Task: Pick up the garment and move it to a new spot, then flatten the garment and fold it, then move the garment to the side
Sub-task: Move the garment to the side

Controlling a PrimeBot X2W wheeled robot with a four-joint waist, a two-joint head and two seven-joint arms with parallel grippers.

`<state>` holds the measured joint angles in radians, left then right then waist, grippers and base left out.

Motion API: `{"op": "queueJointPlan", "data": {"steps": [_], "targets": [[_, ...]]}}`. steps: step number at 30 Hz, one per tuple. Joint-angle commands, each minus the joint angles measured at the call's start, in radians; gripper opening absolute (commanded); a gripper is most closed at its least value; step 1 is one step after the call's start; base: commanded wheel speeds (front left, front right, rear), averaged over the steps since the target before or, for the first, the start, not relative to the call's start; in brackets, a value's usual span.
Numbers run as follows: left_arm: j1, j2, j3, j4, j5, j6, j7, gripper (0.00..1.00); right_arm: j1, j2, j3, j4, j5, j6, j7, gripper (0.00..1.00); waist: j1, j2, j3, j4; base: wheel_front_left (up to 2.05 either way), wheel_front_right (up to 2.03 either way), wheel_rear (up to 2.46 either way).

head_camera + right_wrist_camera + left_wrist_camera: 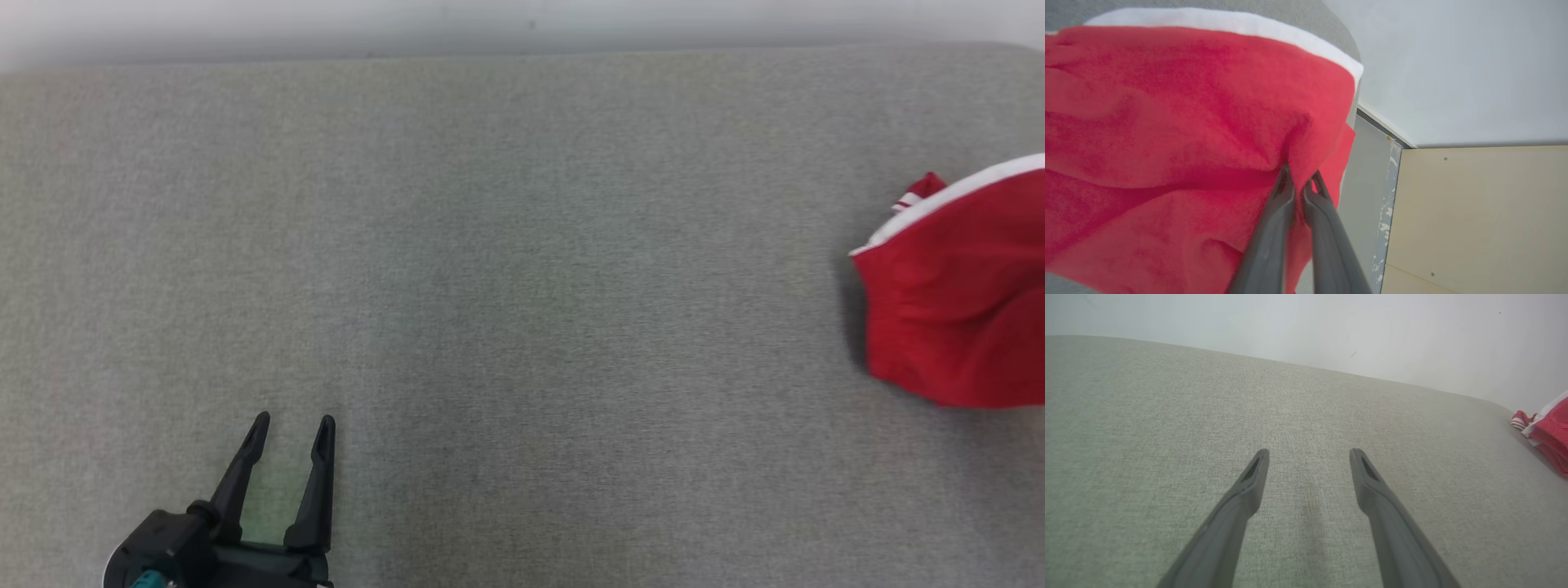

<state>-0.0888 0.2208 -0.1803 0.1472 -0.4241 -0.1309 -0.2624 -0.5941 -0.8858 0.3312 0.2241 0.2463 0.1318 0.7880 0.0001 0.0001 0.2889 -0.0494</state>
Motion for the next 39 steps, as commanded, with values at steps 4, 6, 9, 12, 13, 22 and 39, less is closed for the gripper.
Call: {"op": "queueJointPlan", "data": {"steps": [4,6,9,12,13,22,39], "targets": [[-0.021,0.009,-0.01,-0.004,-0.01,0.001,-0.002,1.0,-0.047,-0.081,0.061,0.066,0.014,-0.002,-0.072,0.0,-0.0001,-0.0001,0.038,0.037,0.0,0.0,0.0],[-0.022,0.011,-0.016,-0.005,-0.01,0.001,-0.002,1.0,-0.059,-0.098,0.069,0.107,0.016,-0.002,-0.097,0.0,-0.0001,-0.0001,0.043,0.045,0.0,0.0,0.0],[-0.029,0.014,-0.019,-0.01,-0.008,0.001,-0.002,1.0,-0.073,-0.107,0.05,0.163,0.011,-0.002,-0.133,0.0,-0.0001,-0.0001,0.051,0.053,0.0,0.0,0.0],[-0.028,0.015,-0.012,-0.018,0.0,0.001,-0.002,1.0,-0.067,-0.081,-0.005,0.232,-0.007,-0.002,-0.167,0.0,-0.0001,-0.0001,0.061,0.053,0.0,0.0,0.0],[-0.029,0.014,-0.01,-0.019,0.003,0.001,-0.002,1.0,-0.066,-0.072,-0.028,0.246,-0.014,-0.002,-0.175,0.0,-0.0001,-0.0001,0.063,0.051,0.0,0.0,0.0],[-0.036,0.017,-0.015,-0.013,0.016,0.001,-0.002,1.0,-0.026,0.021,-0.149,0.289,-0.087,-0.002,-0.193,0.46,-0.0001,-0.0001,0.066,0.023,0.0,0.0,0.0],[-0.013,-0.013,0.028,-0.057,0.013,0.001,-0.002,1.0,0.088,0.267,-0.415,0.168,-0.138,-0.002,-0.249,1.0,-0.0001,-0.0001,-0.013,0.019,0.0,0.0,0.0]]}}
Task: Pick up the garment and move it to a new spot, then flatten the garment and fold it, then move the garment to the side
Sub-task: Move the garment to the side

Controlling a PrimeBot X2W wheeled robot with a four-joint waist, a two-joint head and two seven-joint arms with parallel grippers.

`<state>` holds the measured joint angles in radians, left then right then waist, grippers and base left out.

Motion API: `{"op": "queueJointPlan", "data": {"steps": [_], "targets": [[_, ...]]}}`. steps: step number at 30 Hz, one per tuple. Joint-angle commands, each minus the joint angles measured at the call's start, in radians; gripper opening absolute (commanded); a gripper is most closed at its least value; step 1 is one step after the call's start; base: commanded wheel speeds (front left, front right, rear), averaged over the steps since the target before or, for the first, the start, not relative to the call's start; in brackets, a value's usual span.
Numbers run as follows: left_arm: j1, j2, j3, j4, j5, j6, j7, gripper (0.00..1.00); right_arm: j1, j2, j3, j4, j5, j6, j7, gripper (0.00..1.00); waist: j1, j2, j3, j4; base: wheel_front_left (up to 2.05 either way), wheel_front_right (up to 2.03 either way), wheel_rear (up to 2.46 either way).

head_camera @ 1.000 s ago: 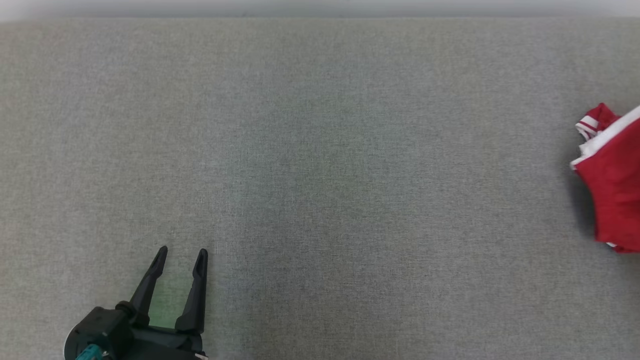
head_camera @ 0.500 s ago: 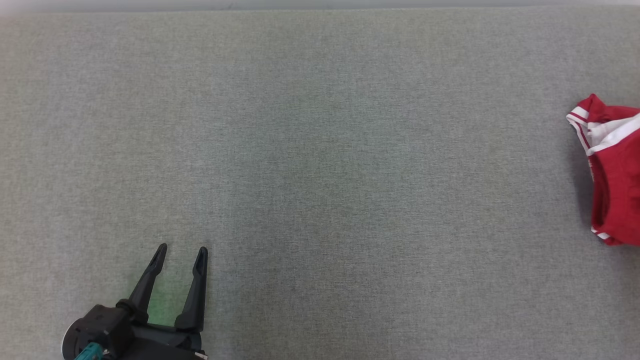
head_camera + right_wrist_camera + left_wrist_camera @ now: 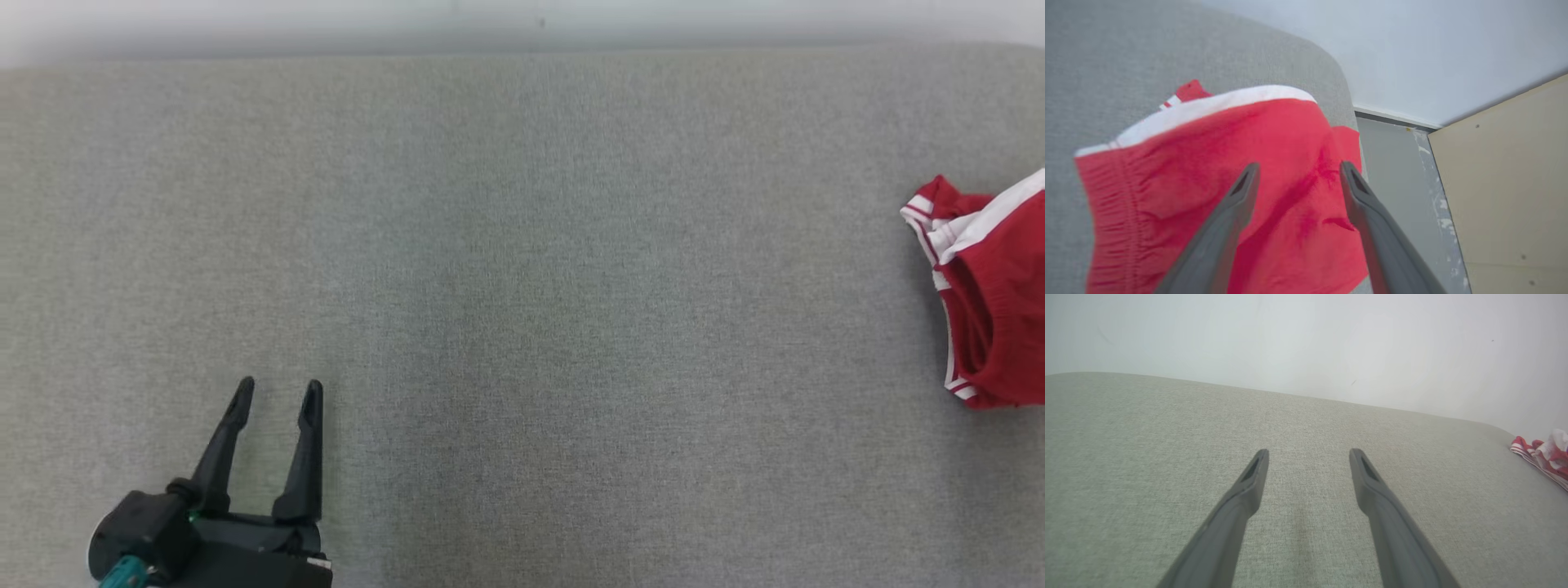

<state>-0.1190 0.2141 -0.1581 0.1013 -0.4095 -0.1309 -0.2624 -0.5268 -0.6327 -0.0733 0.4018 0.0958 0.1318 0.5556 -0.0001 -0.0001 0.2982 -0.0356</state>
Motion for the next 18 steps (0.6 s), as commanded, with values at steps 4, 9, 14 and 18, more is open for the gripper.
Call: {"op": "queueJointPlan", "data": {"steps": [4,9,14,18], "targets": [[0.04,-0.051,0.059,-0.065,0.001,0.001,-0.002,1.0,0.081,0.13,-0.081,-0.107,0.076,-0.002,-0.166,1.0,0.0001,0.0001,-0.064,0.006,0.0,0.0,0.0],[0.085,-0.095,0.11,-0.112,0.01,0.001,-0.002,1.0,0.184,0.254,-0.108,-0.191,0.148,-0.002,-0.326,1.0,0.0001,0.0001,-0.123,-0.002,0.0,0.0,0.0],[0.115,-0.125,0.155,-0.1,0.02,0.001,-0.002,1.0,0.294,0.372,-0.068,-0.261,0.17,-0.002,-0.438,1.0,0.0001,0.0001,-0.176,-0.015,0.0,0.0,0.0],[0.128,-0.139,0.167,-0.072,0.034,0.001,-0.002,1.0,0.362,0.409,0.019,-0.279,0.19,-0.002,-0.505,1.0,0.0001,0.0001,-0.205,-0.025,0.0,0.0,0.0]]}}
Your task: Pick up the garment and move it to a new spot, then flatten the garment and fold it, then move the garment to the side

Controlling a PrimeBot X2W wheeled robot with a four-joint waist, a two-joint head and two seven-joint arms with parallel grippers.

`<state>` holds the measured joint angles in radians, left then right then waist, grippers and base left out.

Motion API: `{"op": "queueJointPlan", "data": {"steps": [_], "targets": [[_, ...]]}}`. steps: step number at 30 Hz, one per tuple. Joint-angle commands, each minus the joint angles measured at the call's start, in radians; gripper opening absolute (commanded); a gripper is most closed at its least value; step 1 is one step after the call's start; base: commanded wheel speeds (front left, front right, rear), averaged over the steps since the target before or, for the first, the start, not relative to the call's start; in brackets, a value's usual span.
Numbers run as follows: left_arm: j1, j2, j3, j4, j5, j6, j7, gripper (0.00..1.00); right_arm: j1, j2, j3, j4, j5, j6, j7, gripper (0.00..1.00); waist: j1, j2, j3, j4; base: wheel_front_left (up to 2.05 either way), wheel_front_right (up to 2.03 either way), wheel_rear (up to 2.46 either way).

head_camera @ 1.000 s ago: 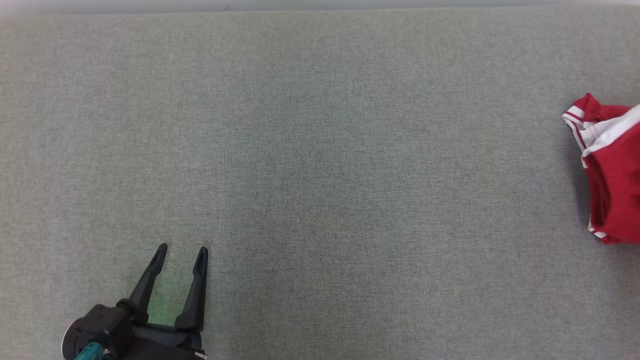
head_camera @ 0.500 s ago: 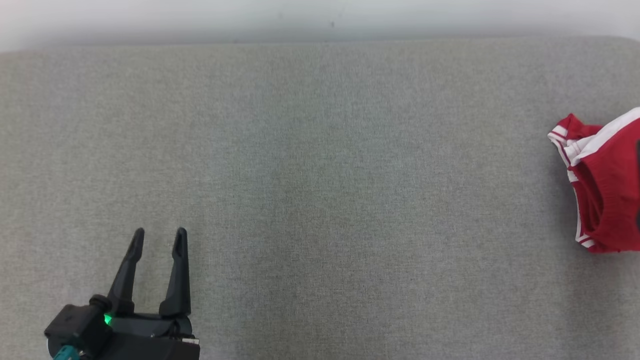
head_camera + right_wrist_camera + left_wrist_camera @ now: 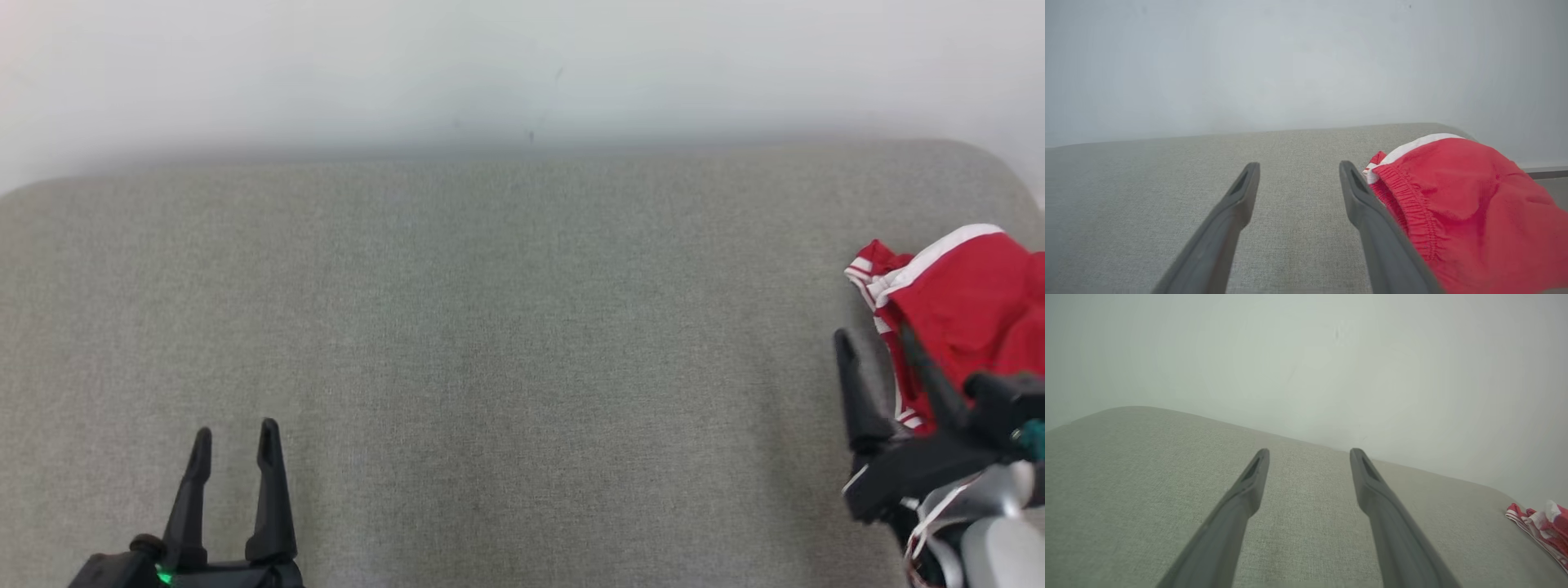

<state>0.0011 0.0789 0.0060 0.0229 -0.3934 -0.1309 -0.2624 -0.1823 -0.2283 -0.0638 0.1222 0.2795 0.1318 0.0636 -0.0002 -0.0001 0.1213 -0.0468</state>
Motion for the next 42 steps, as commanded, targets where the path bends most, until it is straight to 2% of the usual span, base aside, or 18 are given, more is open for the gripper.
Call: {"op": "queueJointPlan", "data": {"steps": [1,6,10,15,27,42], "targets": [[0.01,-0.005,0.005,0.015,0.018,0.001,-0.002,1.0,0.029,0.014,0.025,0.004,0.01,-0.002,-0.028,1.0,0.0002,0.0001,-0.036,-0.015,0.0,0.0,0.0],[0.011,-0.011,0.02,0.052,0.035,0.001,-0.002,1.0,0.062,0.056,0.055,0.012,0.0,-0.002,-0.105,1.0,0.0002,0.0001,-0.063,-0.017,0.0,0.0,0.0],[0.016,-0.015,0.029,0.105,0.066,0.004,-0.002,1.0,0.106,0.118,0.042,0.045,-0.017,-0.002,-0.187,1.0,0.0002,0.0001,-0.095,-0.004,0.0,0.0,0.0],[0.034,-0.016,0.052,0.152,0.08,0.003,-0.002,1.0,0.144,0.158,0.044,0.095,-0.05,-0.002,-0.236,1.0,0.0002,0.0001,-0.119,0.008,0.0,0.0,0.0],[0.071,-0.021,0.09,0.181,0.118,0.001,-0.002,1.0,0.126,0.174,0.069,0.145,-0.089,-0.002,-0.274,1.0,0.0002,0.0001,-0.13,0.03,0.0,0.0,0.0],[0.081,-0.024,0.072,0.175,0.123,0.0,-0.002,1.0,0.13,0.176,0.091,0.155,-0.068,-0.002,-0.262,1.0,0.0002,0.0001,-0.13,0.045,0.0,0.0,0.0]]}}
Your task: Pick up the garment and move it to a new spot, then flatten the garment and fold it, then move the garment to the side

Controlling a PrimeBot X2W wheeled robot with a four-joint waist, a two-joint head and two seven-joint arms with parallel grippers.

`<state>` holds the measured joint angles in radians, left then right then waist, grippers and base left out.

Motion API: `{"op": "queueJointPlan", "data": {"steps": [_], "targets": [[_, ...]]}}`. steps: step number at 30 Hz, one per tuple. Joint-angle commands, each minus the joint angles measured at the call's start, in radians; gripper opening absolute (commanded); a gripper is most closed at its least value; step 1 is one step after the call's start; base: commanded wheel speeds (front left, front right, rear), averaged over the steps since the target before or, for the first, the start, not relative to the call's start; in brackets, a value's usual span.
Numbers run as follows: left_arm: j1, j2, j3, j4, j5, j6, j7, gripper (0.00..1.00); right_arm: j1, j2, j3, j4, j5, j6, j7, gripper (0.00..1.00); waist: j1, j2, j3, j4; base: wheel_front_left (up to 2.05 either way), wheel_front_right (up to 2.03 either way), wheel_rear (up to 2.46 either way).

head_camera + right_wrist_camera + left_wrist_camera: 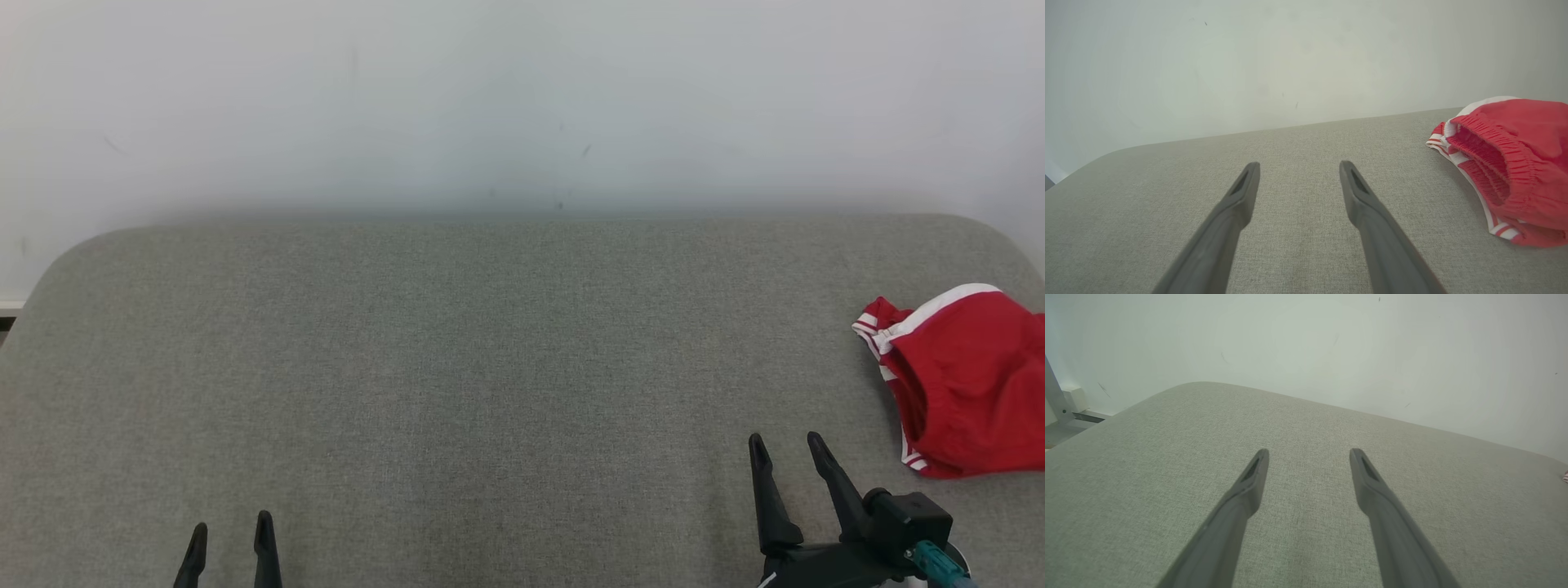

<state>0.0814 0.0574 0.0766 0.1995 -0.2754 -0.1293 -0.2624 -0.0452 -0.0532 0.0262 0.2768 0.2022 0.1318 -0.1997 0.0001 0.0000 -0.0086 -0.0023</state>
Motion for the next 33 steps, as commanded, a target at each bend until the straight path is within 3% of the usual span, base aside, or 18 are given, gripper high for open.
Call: {"op": "queueJointPlan", "data": {"steps": [1,10,11,16,33], "targets": [[0.0,-0.003,0.0,-0.001,0.005,-0.002,-0.002,1.0,-0.008,0.001,0.001,0.0,0.01,-0.002,0.001,1.0,-0.0001,0.0,0.0,0.001,0.0,0.0,0.0],[-0.004,-0.003,-0.005,0.003,-0.001,-0.002,-0.002,1.0,-0.009,0.003,0.005,-0.005,0.014,-0.002,0.007,1.0,-0.0001,0.0,0.003,0.002,0.0,0.0,0.0],[-0.001,-0.002,-0.006,0.003,-0.002,0.0,0.0,0.0,0.0,0.0,0.004,-0.003,0.008,0.0,0.006,0.0,0.0,0.0,0.003,0.002,0.0,0.0,0.0],[0.002,-0.006,-0.009,0.045,-0.014,0.0,0.006,0.0,0.025,0.001,0.003,0.037,0.013,0.0,0.008,0.0,0.0,0.0,0.003,0.002,0.0,0.0,0.0],[-0.041,-0.006,-0.017,0.041,-0.311,0.0,0.081,0.0,0.023,0.002,-0.047,0.002,0.326,0.0,0.084,0.0,0.0,0.0,0.004,0.002,0.0,0.0,0.0]]}}
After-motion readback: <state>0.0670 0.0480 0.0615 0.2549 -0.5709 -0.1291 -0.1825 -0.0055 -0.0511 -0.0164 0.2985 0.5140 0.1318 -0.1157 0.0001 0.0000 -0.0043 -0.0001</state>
